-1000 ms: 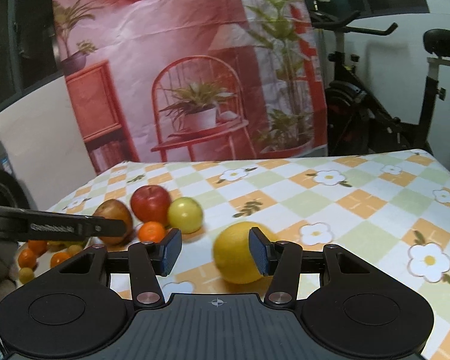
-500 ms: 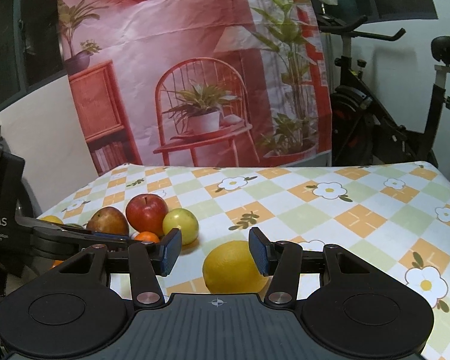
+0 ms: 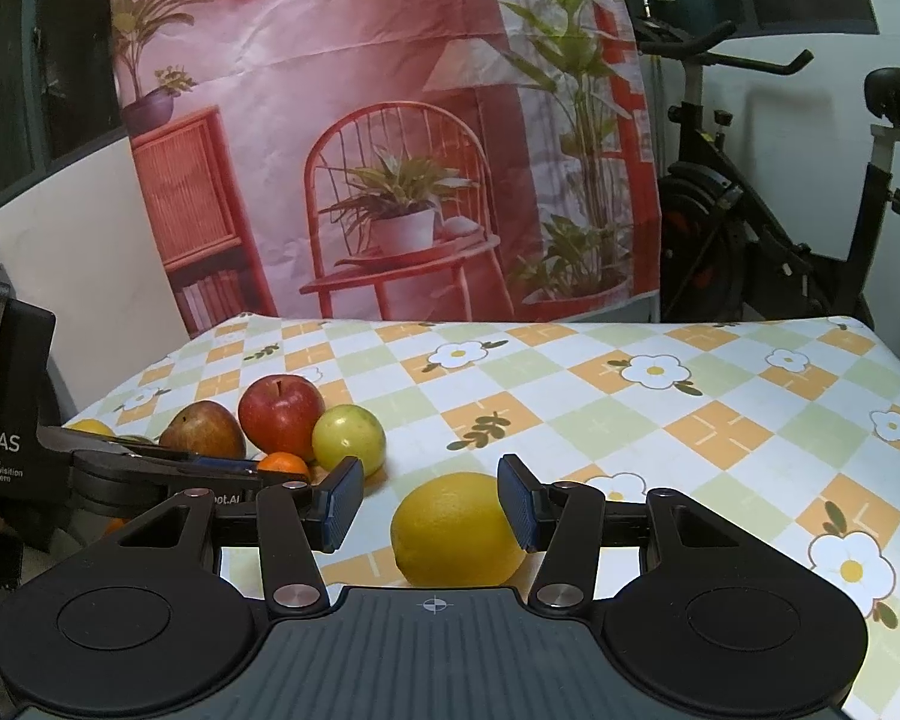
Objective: Organize fruits
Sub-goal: 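Close the left gripper on the tangerine while the right gripper grasps a green apple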
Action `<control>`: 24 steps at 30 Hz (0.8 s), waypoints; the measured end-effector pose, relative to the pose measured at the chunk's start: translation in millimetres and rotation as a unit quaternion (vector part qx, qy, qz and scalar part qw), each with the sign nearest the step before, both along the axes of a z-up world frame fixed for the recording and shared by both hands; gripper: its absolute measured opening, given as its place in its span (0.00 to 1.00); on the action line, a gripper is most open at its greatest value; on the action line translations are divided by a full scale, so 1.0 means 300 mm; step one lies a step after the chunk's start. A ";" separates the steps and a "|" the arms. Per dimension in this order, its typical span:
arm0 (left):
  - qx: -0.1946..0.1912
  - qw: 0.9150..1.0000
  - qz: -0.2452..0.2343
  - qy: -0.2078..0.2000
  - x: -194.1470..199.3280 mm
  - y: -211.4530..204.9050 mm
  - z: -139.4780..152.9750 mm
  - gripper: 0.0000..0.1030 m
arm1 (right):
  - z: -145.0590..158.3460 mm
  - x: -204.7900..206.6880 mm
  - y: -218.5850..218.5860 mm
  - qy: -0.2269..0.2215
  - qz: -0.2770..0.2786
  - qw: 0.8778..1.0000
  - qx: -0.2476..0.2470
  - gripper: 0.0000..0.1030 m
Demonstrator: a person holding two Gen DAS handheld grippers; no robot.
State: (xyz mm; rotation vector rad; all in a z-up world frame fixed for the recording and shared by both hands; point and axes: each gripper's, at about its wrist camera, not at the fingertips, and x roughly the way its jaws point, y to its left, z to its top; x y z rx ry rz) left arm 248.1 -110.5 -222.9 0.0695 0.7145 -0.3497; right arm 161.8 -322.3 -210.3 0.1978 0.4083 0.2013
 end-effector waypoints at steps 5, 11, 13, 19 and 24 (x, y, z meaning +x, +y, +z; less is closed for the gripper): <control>-0.006 1.000 -0.006 -0.006 -0.024 0.014 0.022 0.35 | 0.002 0.004 0.002 0.000 0.001 1.000 -0.001 0.46; -0.021 0.999 -0.021 -0.024 -0.081 0.041 0.076 0.35 | 0.015 0.021 0.013 0.002 0.017 1.000 -0.011 0.46; -0.023 0.999 -0.025 -0.031 -0.100 0.055 0.090 0.35 | 0.022 0.032 0.022 0.002 0.025 1.000 -0.017 0.46; -0.028 0.998 -0.022 -0.046 -0.152 0.119 0.130 0.35 | 0.046 0.078 0.064 0.007 0.047 0.998 -0.038 0.45; -0.028 0.999 -0.011 -0.046 -0.171 0.173 0.151 0.35 | 0.053 0.129 0.109 0.016 0.062 0.996 -0.065 0.45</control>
